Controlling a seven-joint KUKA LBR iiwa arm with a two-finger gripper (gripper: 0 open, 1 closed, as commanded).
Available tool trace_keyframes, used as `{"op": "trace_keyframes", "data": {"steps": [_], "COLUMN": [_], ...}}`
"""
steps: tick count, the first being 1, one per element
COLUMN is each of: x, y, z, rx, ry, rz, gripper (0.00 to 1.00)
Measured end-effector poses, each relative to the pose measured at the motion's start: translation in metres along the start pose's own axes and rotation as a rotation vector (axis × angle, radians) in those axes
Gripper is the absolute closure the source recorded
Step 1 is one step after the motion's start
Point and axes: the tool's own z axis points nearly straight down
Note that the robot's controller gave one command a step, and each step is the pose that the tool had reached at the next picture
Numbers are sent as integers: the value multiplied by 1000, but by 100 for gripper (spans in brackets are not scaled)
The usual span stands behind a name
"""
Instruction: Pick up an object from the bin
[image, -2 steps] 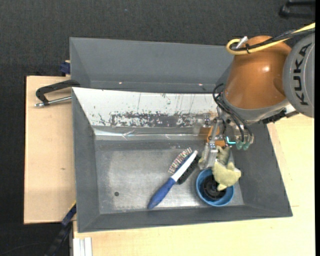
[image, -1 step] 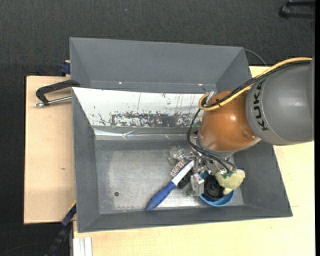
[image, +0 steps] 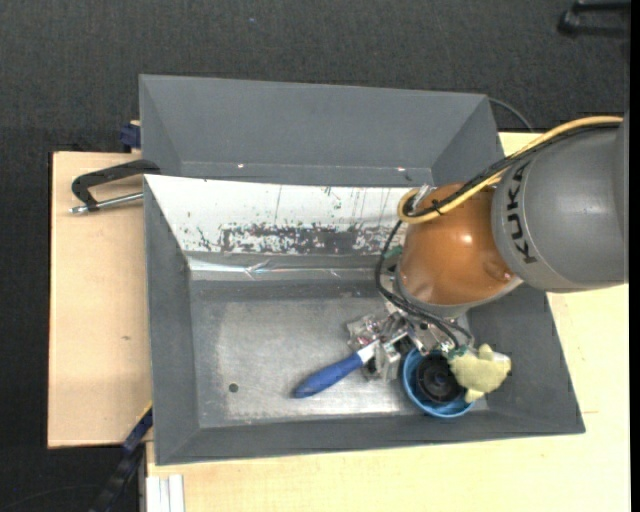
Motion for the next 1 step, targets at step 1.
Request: {"op": "trace_keyframes", "data": {"steps": [1], "x": [-6], "y": [-22], "z": [-142], "rx": [6], "ry": [-8], "rz": [-29], "gripper": [100]}}
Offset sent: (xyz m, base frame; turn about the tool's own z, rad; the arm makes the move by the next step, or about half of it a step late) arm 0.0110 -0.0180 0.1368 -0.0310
